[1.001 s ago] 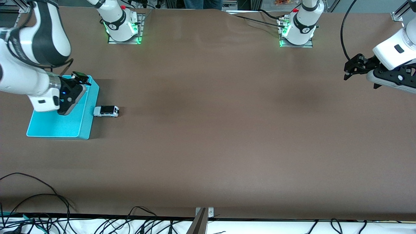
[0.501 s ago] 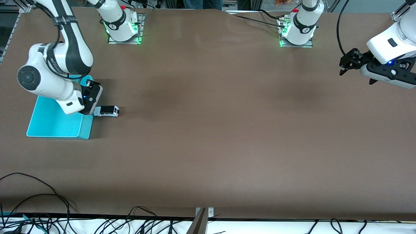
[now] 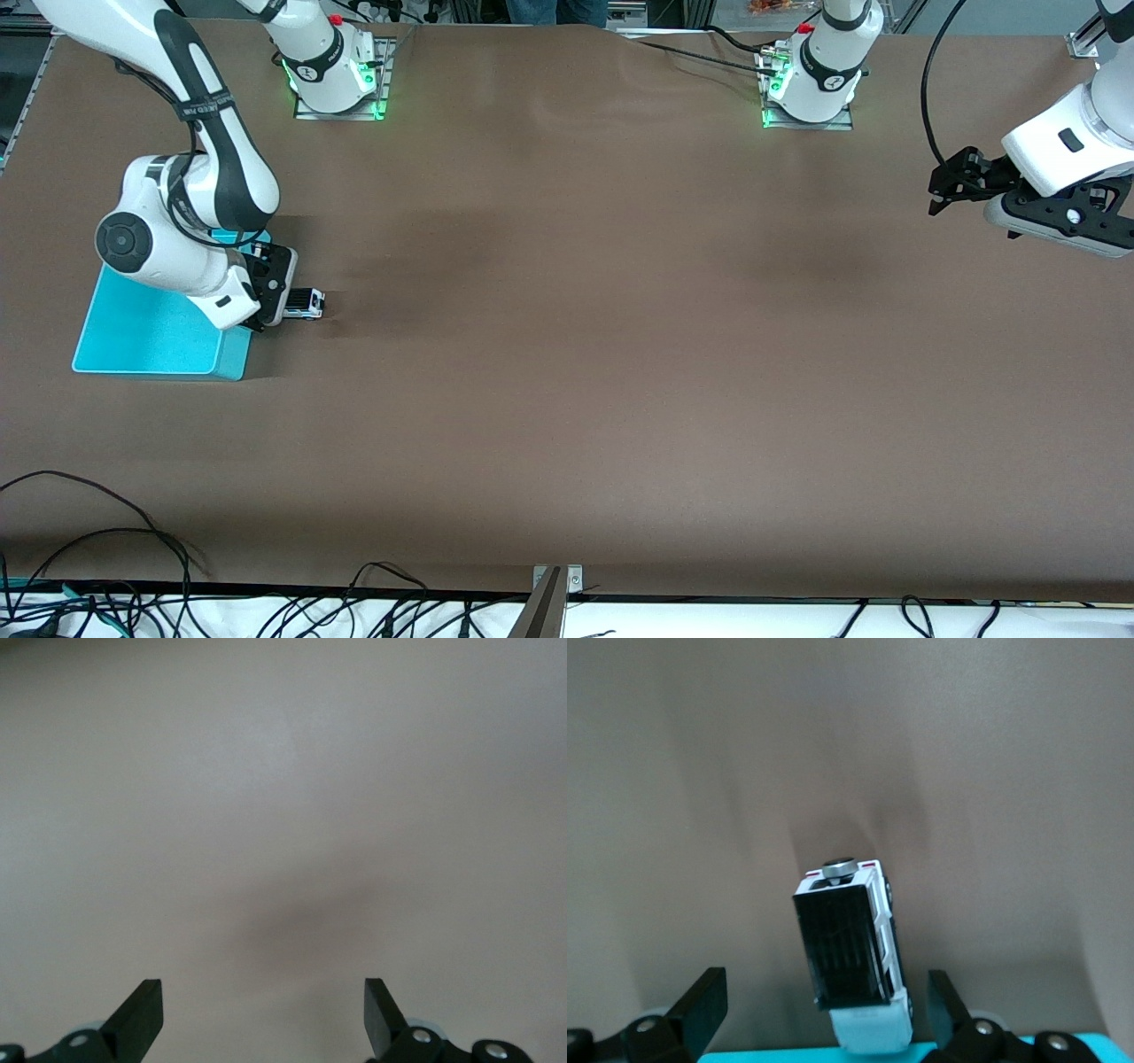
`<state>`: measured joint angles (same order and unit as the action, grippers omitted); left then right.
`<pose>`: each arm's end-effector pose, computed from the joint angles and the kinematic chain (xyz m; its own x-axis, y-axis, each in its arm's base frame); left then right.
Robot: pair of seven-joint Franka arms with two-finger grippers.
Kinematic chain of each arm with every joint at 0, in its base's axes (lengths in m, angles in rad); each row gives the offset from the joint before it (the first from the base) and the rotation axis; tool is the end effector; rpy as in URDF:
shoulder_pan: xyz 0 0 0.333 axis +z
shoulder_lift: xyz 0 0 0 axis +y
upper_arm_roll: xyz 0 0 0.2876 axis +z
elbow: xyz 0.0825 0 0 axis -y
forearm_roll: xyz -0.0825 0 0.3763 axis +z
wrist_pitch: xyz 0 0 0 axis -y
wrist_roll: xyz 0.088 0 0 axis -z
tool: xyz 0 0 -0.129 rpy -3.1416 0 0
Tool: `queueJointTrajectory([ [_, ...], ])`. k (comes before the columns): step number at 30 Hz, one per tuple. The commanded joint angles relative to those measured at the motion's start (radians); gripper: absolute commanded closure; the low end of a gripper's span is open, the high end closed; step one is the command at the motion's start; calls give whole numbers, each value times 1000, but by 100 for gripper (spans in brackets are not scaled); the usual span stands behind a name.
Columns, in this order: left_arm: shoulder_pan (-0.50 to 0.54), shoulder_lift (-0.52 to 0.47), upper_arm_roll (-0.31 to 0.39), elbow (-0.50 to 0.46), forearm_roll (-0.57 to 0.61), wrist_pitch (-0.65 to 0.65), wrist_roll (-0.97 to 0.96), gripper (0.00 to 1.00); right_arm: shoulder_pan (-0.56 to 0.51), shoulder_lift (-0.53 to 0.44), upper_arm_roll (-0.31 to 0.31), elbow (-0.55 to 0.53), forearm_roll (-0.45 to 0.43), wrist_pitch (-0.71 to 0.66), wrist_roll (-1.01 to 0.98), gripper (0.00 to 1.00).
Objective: Wind and store white jeep toy
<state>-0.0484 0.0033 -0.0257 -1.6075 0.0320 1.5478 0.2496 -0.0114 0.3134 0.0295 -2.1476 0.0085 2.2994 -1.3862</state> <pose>0.5413 -0.0360 0.5535 0.9459 -0.3171 -0.0689 -0.3188 -0.9477 -0.0153 0.5341 0.0104 0.1992 0.1713 0.9851 -0.0153 0.9720 -0.1715 -0.1607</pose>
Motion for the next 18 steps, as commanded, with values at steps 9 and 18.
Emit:
queueJointTrajectory([
  [9, 12, 7, -3, 110, 5, -91, 7, 0, -28, 16, -5, -97, 22, 149, -128, 5],
  [18, -2, 43, -5, 112, -32, -86, 8, 0, -32, 18, -5, -97, 21, 147, -152, 44],
])
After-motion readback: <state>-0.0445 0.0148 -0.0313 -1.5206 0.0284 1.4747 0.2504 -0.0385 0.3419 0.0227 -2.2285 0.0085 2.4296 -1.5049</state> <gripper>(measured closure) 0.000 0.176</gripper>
